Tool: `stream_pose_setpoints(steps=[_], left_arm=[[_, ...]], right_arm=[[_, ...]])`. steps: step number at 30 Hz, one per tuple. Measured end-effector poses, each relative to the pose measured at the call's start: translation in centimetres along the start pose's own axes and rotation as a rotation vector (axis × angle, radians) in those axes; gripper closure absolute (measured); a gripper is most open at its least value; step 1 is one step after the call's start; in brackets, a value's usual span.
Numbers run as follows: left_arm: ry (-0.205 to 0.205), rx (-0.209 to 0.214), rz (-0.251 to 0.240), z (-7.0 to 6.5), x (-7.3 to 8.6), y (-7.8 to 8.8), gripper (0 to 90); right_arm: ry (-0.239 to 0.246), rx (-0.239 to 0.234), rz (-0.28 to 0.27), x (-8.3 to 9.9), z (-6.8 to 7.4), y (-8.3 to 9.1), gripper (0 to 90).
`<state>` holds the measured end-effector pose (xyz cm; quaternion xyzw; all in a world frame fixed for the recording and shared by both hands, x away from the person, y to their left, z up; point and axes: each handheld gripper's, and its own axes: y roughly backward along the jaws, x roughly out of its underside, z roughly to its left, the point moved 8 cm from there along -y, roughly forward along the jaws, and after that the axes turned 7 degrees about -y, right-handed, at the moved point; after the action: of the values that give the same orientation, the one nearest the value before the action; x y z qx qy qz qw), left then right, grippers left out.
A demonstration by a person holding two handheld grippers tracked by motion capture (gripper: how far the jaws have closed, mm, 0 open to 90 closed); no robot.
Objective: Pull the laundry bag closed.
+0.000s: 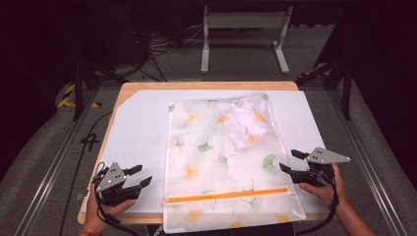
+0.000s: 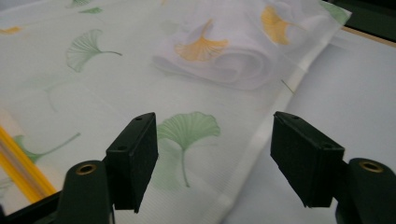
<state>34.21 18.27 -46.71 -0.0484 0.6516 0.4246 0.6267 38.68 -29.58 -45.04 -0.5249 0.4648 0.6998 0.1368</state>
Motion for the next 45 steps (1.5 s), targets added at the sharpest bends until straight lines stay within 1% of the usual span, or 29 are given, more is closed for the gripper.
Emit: stream_pose_setpoints(steps=[2, 4, 7, 8, 9, 10, 11, 12, 13, 15, 17, 18, 19, 20, 21, 23, 24, 25, 27, 29, 31, 33, 34, 36, 37, 39, 41, 42, 45], left_arm=[[-0.013, 0.028, 0.005, -0.9, 0.2, 0.2, 68.1], [-0.038, 0.058, 0.025, -2.0, 0.6, 0.5, 75.1], [-0.049, 0.101, 0.039, -3.6, 0.9, 0.8, 85.3], [-0.058, 0.11, 0.041, -4.0, 1.0, 0.8, 87.2], [-0.064, 0.119, 0.047, -4.4, 1.0, 0.9, 88.2], [-0.068, 0.131, 0.047, -4.7, 1.0, 0.9, 88.9], [-0.062, 0.139, 0.041, -5.0, 1.1, 0.9, 89.8], [-0.07, 0.152, 0.056, -5.5, 1.2, 0.8, 89.8], [-0.079, 0.156, 0.062, -5.7, 1.3, 0.7, 90.0], [-0.077, 0.18, 0.068, -6.4, 1.4, 0.5, 90.0], [-0.096, 0.182, 0.083, -6.8, 1.5, 0.3, 90.0], [-0.091, 0.189, 0.082, -7.0, 1.4, 0.2, 90.0], [-0.1, 0.195, 0.084, -7.3, 1.4, 0.1, 90.0], [-0.101, 0.195, 0.092, -7.5, 1.4, -0.1, 90.0], [-0.1, 0.203, 0.089, -7.7, 1.4, -0.2, 90.0], [-0.112, 0.217, 0.104, -8.2, 1.5, -0.5, 90.0], [-0.111, 0.225, 0.106, -8.4, 1.6, -0.6, 90.0], [-0.111, 0.237, 0.113, -8.7, 1.7, -0.7, 90.0], [-0.121, 0.239, 0.13, -9.1, 1.9, -1.1, 90.0], [-0.134, 0.245, 0.141, -9.4, 2.1, -1.3, 90.0], [-0.138, 0.233, 0.159, -9.4, 2.3, -1.6, 90.0], [-0.129, 0.235, 0.168, -9.5, 2.6, -1.8, 90.0], [-0.135, 0.228, 0.174, -9.5, 2.7, -1.9, 90.0], [-0.139, 0.22, 0.173, -9.5, 2.7, -1.9, 90.0], [-0.142, 0.207, 0.173, -9.4, 2.7, -1.9, 89.8], [-0.135, 0.207, 0.161, -9.4, 2.6, -1.8, 89.2], [-0.14, 0.207, 0.171, -9.4, 2.7, -1.9, 89.0], [-0.138, 0.209, 0.167, -9.4, 2.7, -2.0, 89.0], [-0.128, 0.223, 0.162, -9.4, 2.8, -2.2, 89.8]], right_arm=[[0.007, -0.023, 0.002, -0.5, 0.8, -0.2, 36.8], [0.015, -0.065, 0.006, -1.1, 1.9, -0.6, 40.1], [0.042, -0.121, 0.037, -1.7, 4.0, -1.8, 47.2], [0.053, -0.136, 0.048, -1.9, 4.8, -2.2, 50.6], [0.066, -0.152, 0.057, -2.1, 5.6, -2.6, 51.5], [0.079, -0.166, 0.064, -2.3, 6.3, -2.9, 51.7], [0.095, -0.173, 0.073, -2.5, 7.0, -3.2, 54.0], [0.113, -0.181, 0.08, -2.7, 7.6, -3.6, 56.1], [0.121, -0.207, 0.087, -3.0, 8.6, -4.0, 57.7], [0.131, -0.255, 0.085, -3.6, 10.0, -4.7, 60.5], [0.154, -0.287, 0.086, -4.2, 11.5, -5.4, 60.6], [0.166, -0.305, 0.09, -4.4, 12.4, -5.9, 60.6], [0.179, -0.322, 0.093, -4.7, 13.3, -6.3, 60.4], [0.193, -0.337, 0.102, -5.0, 14.2, -6.8, 58.9], [0.208, -0.356, 0.106, -5.4, 15.3, -7.3, 57.3], [0.22, -0.382, 0.112, -6.0, 16.7, -8.0, 57.8], [0.238, -0.397, 0.111, -6.5, 17.6, -8.6, 57.9], [0.243, -0.409, 0.111, -6.8, 18.4, -9.1, 57.9], [0.25, -0.443, 0.121, -7.4, 19.9, -10.2, 59.6], [0.271, -0.455, 0.136, -7.5, 21.0, -11.0, 59.9], [0.278, -0.483, 0.156, -7.4, 22.1, -11.6, 60.9], [0.303, -0.502, 0.178, -7.3, 23.4, -12.0, 60.9], [0.312, -0.513, 0.189, -7.3, 24.3, -12.3, 60.9], [0.35, -0.532, 0.2, -7.4, 25.9, -12.7, 60.9], [0.365, -0.535, 0.205, -7.3, 26.6, -12.9, 60.9], [0.385, -0.562, 0.22, -7.2, 28.0, -13.5, 61.2], [0.394, -0.579, 0.243, -6.8, 29.2, -14.3, 61.3], [0.394, -0.579, 0.243, -6.8, 29.2, -14.3, 61.3], [0.396, -0.596, 0.285, -6.1, 30.3, -15.6, 62.4]])
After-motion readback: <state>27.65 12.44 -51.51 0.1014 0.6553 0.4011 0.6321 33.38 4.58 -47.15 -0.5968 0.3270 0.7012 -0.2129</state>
